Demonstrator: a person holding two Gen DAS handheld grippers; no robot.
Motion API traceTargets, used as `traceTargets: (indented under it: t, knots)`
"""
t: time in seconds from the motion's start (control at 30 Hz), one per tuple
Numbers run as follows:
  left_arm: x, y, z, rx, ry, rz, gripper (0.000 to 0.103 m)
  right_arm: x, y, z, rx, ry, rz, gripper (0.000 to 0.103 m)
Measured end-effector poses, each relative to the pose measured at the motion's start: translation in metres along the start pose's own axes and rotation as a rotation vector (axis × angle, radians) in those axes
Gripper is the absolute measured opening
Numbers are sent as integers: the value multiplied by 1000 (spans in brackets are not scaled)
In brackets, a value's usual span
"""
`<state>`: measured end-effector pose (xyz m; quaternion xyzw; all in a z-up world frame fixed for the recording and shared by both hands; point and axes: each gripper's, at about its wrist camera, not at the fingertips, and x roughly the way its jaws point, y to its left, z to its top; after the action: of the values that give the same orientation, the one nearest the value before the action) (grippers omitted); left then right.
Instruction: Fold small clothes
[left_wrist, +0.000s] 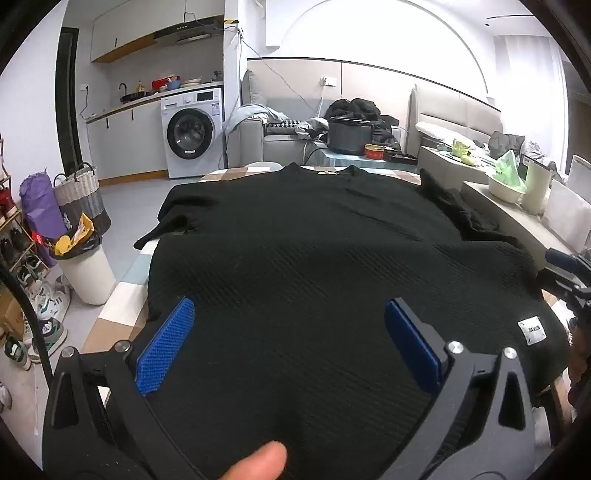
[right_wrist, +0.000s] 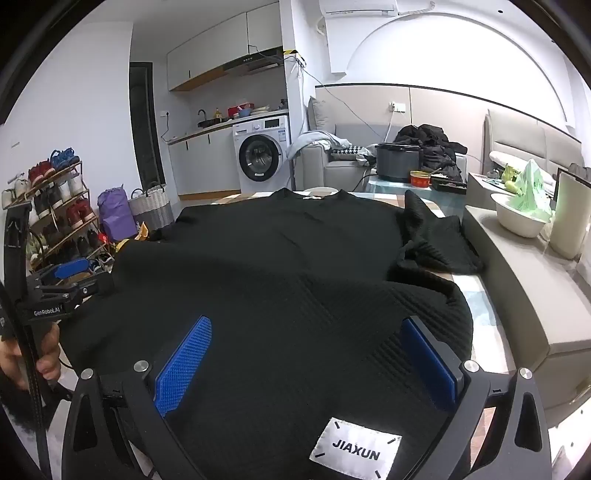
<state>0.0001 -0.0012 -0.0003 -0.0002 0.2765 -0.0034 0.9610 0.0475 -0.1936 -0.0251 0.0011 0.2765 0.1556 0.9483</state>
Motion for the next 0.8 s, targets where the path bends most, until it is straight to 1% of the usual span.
traceTargets:
  t: [0.07, 0.17, 0.2, 0.43, 0.47, 0.8]
  knots:
    - [4, 3, 2, -15, 16, -7, 102, 0, 1, 0, 1, -1, 1, 103]
    - [1, 3, 1, -25, -3, -5, 102, 0, 2, -1, -1, 0, 0, 103]
    - [2, 4, 1, -24, -3, -5, 102, -2, 0, 0, 2, -13, 0, 103]
    - [4, 10, 1, -27, 0, 5, 102, -10, 1, -5, 6, -6, 4, 103]
    - [4, 11, 1, -27, 1, 6, 102, -5, 0, 0, 6, -2, 4, 103]
    - [5, 12, 2, -30, 6, 17, 102, 0, 0, 1, 4, 8, 0, 103]
